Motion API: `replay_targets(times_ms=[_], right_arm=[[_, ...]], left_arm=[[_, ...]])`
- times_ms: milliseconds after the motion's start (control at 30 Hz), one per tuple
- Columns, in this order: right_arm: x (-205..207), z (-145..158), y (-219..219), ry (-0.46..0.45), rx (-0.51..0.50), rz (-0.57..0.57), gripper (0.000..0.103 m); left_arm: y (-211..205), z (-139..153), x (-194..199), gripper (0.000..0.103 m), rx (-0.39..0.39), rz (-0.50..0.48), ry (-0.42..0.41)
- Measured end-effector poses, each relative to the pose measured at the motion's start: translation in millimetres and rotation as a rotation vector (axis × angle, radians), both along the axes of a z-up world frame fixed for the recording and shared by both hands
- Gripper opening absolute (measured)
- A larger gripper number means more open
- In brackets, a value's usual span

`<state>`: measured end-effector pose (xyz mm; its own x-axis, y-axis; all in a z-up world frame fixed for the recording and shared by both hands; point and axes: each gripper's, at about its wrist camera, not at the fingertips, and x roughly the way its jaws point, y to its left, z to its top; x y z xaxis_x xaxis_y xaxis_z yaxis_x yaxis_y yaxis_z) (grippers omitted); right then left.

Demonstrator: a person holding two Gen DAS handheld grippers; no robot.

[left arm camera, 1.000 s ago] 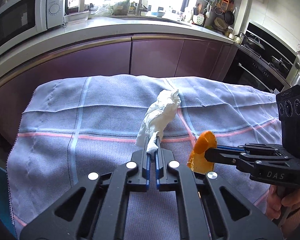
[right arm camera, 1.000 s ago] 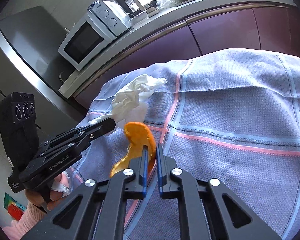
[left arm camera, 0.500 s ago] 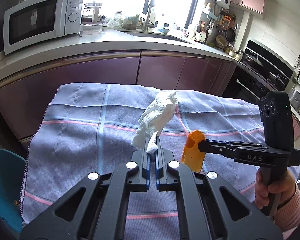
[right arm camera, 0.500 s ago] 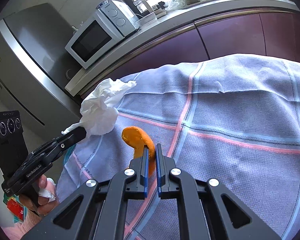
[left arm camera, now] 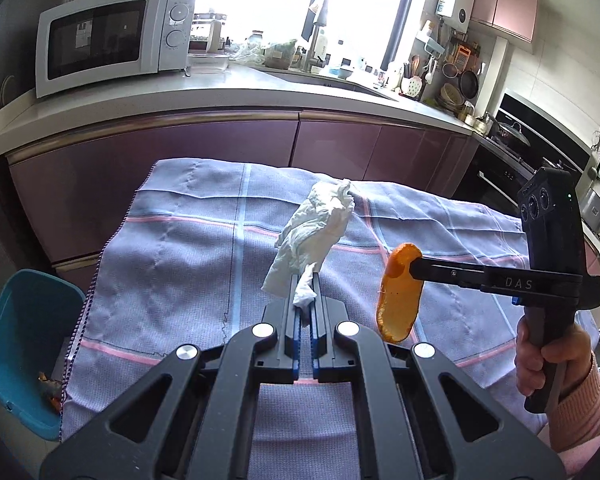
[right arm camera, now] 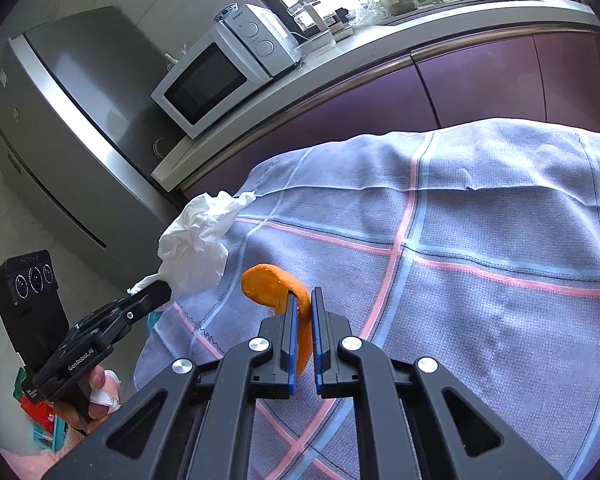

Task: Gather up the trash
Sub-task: 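Lift the tissue and orange peel and carry them over the teal bin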

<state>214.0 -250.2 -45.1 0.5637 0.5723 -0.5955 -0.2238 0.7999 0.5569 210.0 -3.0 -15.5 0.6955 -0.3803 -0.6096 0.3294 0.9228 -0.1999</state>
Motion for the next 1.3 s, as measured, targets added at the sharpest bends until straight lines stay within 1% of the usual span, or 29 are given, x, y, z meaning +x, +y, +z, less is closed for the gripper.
replay_targets(times_ms=[200, 667, 1300], right_arm=[[-6, 9, 5, -0.022, 0.013, 0.013, 0.006], [-16, 17, 21, -0.046, 0.043, 0.05, 0.006], [-27, 21, 44, -0.06, 0.062, 0.096, 0.006]], left_arm=[[11, 3, -15, 0.004, 0.003, 0.017, -0.004], [30, 10, -42, 0.004, -0.003, 0.044, -0.024], [48, 14, -62, 0.004, -0.018, 0.077, -0.029]])
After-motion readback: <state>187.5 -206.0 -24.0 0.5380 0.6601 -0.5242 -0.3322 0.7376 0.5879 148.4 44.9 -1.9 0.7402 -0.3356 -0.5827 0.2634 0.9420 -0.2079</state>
